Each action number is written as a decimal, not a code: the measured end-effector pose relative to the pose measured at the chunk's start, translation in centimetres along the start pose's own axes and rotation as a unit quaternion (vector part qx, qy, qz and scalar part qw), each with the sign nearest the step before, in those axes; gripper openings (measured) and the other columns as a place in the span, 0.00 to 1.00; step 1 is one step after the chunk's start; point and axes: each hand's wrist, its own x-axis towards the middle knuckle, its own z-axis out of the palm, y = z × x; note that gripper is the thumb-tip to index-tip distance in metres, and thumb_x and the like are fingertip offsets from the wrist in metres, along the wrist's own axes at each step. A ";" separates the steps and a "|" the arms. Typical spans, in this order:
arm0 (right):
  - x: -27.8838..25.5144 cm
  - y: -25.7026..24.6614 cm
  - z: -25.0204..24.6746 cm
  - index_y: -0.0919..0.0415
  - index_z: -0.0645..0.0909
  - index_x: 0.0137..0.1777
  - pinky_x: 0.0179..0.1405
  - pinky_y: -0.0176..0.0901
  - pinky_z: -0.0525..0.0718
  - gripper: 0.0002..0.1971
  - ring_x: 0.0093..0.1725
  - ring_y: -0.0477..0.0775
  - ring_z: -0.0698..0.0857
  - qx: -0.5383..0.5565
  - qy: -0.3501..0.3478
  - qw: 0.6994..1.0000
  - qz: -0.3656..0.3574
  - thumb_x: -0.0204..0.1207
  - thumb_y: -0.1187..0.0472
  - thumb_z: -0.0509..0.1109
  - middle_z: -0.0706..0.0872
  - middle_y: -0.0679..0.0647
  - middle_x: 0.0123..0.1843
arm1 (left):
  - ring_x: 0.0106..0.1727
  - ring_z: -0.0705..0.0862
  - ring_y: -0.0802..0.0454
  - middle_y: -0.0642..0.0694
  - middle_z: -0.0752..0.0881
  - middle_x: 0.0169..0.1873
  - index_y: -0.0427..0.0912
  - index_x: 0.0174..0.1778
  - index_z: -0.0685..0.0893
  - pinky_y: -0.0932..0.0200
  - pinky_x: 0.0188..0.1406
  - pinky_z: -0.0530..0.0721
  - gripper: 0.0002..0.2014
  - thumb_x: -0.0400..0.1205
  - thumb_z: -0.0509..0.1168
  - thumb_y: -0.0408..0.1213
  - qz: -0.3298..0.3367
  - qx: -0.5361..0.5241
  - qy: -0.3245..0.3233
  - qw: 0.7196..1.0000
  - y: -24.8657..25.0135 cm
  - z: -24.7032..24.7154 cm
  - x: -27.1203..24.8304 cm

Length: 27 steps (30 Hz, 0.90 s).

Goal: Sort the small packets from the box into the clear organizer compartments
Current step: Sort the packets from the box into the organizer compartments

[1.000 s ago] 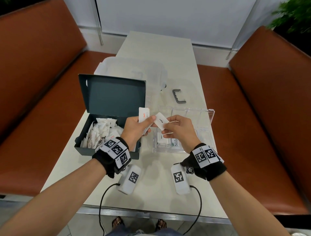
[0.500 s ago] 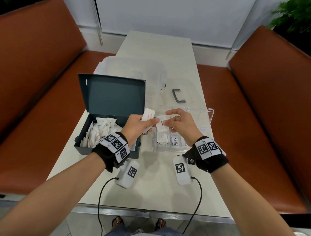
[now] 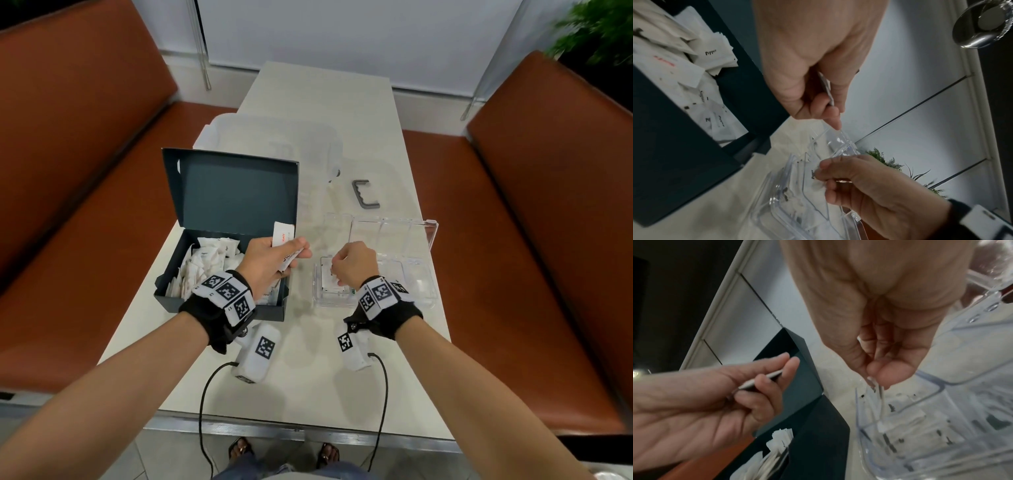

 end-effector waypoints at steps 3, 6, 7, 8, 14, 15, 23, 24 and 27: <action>0.4 0.0 0.6 0.73 0.83 0.54 0.50 0.53 0.88 0.12 0.47 0.65 0.90 -0.055 0.006 0.998 0.012 0.79 0.68 0.59 0.88 0.66 0.52 | 0.24 0.79 0.62 0.44 0.93 0.40 0.35 0.49 0.88 0.70 0.26 0.78 0.10 0.80 0.72 0.39 -0.002 -0.005 -0.003 1.000 0.0 -0.3 -0.2; 0.9 0.2 1.0 0.73 0.82 0.56 0.52 0.54 0.87 0.12 0.51 0.67 0.88 -0.084 0.003 0.996 0.001 0.80 0.69 0.60 0.85 0.69 0.57 | 0.24 0.78 0.61 0.44 0.93 0.40 0.36 0.48 0.88 0.69 0.27 0.78 0.09 0.81 0.72 0.39 -0.004 -0.009 -0.004 1.000 0.0 -0.5 -0.5; 1.0 0.2 1.3 0.73 0.81 0.57 0.53 0.54 0.87 0.11 0.52 0.67 0.87 -0.099 -0.005 0.995 -0.013 0.80 0.70 0.60 0.84 0.69 0.58 | 0.24 0.78 0.61 0.44 0.93 0.40 0.36 0.48 0.88 0.69 0.27 0.77 0.09 0.81 0.71 0.39 -0.004 -0.012 -0.005 1.000 0.0 -0.5 -0.5; 1.1 0.3 1.5 0.73 0.81 0.57 0.53 0.54 0.86 0.11 0.54 0.67 0.87 -0.124 -0.016 0.992 -0.030 0.80 0.71 0.60 0.83 0.69 0.59 | 0.24 0.78 0.61 0.44 0.92 0.40 0.36 0.47 0.88 0.68 0.28 0.77 0.09 0.81 0.71 0.39 -0.005 -0.015 -0.005 1.000 -0.1 -0.6 -0.5; 1.6 1.1 2.4 0.69 0.81 0.58 0.47 0.42 0.80 0.11 0.57 0.62 0.82 -0.285 -0.049 0.949 -0.124 0.80 0.73 0.61 0.80 0.66 0.60 | 0.25 0.77 0.60 0.45 0.92 0.39 0.36 0.46 0.88 0.68 0.29 0.75 0.08 0.82 0.70 0.38 -0.007 -0.018 -0.010 1.000 -0.1 -0.7 -0.8; 1.6 1.1 2.4 0.69 0.81 0.57 0.47 0.42 0.79 0.10 0.56 0.62 0.82 -0.307 -0.050 0.940 -0.138 0.80 0.73 0.61 0.80 0.65 0.60 | 0.25 0.77 0.60 0.45 0.92 0.39 0.36 0.47 0.88 0.68 0.28 0.75 0.08 0.82 0.70 0.38 -0.006 -0.017 -0.011 1.000 -0.1 -0.7 -0.8; 1.4 1.1 -0.1 0.50 0.85 0.53 0.54 0.47 0.70 0.10 0.59 0.58 0.78 -0.459 -0.083 0.843 -0.267 0.72 0.55 0.75 0.84 0.50 0.55 | 0.28 0.79 0.61 0.47 0.93 0.42 0.40 0.49 0.89 0.69 0.29 0.77 0.08 0.81 0.71 0.40 -0.015 -0.006 -0.023 1.000 -0.1 -0.8 -0.9; 1.3 1.2 -0.1 0.49 0.84 0.51 0.56 0.48 0.69 0.09 0.59 0.58 0.78 -0.479 -0.079 0.832 -0.269 0.71 0.53 0.75 0.84 0.49 0.54 | 0.29 0.79 0.61 0.48 0.93 0.43 0.40 0.51 0.89 0.68 0.30 0.78 0.09 0.81 0.71 0.41 -0.016 -0.002 -0.028 0.999 -0.1 -0.7 -0.9; 1.5 1.5 0.3 0.50 0.83 0.48 0.58 0.50 0.68 0.08 0.59 0.58 0.77 -0.508 -0.065 0.816 -0.268 0.72 0.50 0.75 0.84 0.49 0.53 | 0.31 0.80 0.60 0.48 0.92 0.45 0.39 0.55 0.88 0.66 0.33 0.80 0.11 0.81 0.71 0.42 -0.033 -0.008 -0.044 0.998 0.1 -0.4 -1.0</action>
